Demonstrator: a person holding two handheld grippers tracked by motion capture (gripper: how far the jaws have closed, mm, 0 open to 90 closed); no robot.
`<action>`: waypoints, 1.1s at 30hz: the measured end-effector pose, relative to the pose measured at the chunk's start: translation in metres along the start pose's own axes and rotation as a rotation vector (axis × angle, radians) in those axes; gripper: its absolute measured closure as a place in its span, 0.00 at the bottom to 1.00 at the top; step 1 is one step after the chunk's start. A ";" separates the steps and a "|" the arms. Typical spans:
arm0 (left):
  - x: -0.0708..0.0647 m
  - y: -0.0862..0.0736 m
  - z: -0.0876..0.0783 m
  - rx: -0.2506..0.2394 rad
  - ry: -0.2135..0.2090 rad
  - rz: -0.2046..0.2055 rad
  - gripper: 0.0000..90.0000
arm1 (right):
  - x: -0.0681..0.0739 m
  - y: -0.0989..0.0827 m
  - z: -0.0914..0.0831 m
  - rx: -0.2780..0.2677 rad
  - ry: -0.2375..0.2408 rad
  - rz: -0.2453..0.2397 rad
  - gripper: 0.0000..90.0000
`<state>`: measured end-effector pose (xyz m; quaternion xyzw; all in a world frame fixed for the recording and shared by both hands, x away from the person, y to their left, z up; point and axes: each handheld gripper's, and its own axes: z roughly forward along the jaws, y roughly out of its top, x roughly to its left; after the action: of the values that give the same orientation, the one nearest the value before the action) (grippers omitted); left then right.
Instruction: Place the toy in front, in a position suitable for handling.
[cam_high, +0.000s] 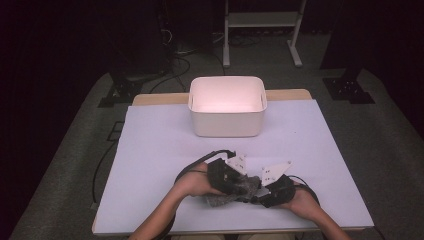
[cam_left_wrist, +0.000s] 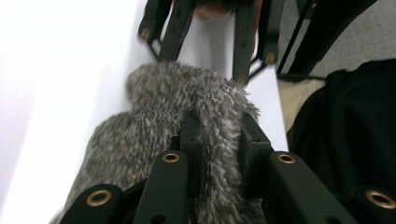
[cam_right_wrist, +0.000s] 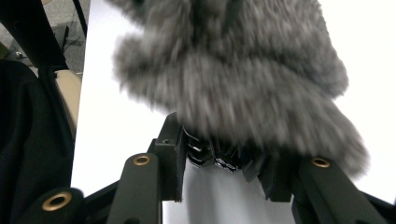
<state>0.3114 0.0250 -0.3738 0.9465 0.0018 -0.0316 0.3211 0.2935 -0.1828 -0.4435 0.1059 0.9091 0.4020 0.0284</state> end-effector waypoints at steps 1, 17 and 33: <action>0.000 -0.003 -0.002 -0.003 0.001 -0.008 0.85 | 0.000 0.000 0.000 0.000 0.001 0.000 0.63; 0.003 -0.004 -0.004 -0.006 0.001 -0.014 0.84 | 0.000 0.000 0.001 0.004 -0.001 -0.006 0.63; 0.002 0.001 0.000 0.011 0.007 0.015 0.84 | -0.001 0.000 0.001 0.001 0.006 -0.004 0.63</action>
<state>0.3139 0.0240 -0.3729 0.9484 -0.0040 -0.0258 0.3161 0.2947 -0.1824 -0.4440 0.1030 0.9095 0.4018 0.0266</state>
